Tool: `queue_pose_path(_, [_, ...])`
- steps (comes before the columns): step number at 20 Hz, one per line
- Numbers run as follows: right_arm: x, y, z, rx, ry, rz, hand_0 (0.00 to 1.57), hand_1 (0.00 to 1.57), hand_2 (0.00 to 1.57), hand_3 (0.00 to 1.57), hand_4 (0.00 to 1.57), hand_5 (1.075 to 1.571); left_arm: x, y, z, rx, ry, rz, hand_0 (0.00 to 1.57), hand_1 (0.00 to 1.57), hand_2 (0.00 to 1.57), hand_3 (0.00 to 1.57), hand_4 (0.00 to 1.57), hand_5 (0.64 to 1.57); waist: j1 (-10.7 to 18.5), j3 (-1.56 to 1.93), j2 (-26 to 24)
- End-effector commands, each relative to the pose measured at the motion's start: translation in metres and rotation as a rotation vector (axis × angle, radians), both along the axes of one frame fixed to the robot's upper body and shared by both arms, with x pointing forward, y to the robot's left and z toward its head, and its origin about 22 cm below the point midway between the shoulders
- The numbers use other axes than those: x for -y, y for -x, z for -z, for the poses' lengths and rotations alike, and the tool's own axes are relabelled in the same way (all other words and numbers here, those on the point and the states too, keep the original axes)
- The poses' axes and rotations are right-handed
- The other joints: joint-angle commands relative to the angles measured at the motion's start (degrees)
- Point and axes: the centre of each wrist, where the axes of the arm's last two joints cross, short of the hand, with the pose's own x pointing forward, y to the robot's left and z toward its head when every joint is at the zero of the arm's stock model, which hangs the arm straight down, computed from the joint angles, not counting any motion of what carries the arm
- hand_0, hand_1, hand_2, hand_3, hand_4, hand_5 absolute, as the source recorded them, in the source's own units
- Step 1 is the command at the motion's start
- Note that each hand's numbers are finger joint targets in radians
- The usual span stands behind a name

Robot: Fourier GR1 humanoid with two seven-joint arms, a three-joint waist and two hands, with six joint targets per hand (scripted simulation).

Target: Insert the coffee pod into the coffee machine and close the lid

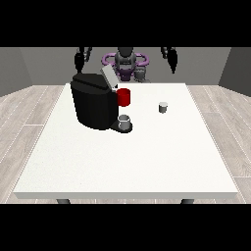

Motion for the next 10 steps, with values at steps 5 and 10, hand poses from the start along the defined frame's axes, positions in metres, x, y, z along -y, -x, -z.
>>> queue_pose_path(5, [0.007,0.003,0.015,0.004,-0.046,-0.008,0.0,0.0,0.0,0.0,0.0,1.571,-0.024,-0.003,-0.007,0.109,-0.262,0.199,0.0,0.0,0.0,0.0,0.0,1.571,-1.37,-2.42,3.42])
queue_pose_path(10, [-0.014,-0.024,-0.016,0.144,0.099,0.082,0.0,0.0,0.0,0.0,0.0,1.571,-0.062,-0.05,-0.065,0.087,-0.484,0.217,0.0,0.0,0.0,0.0,0.0,1.571,-5.96,-2.42,8.87])
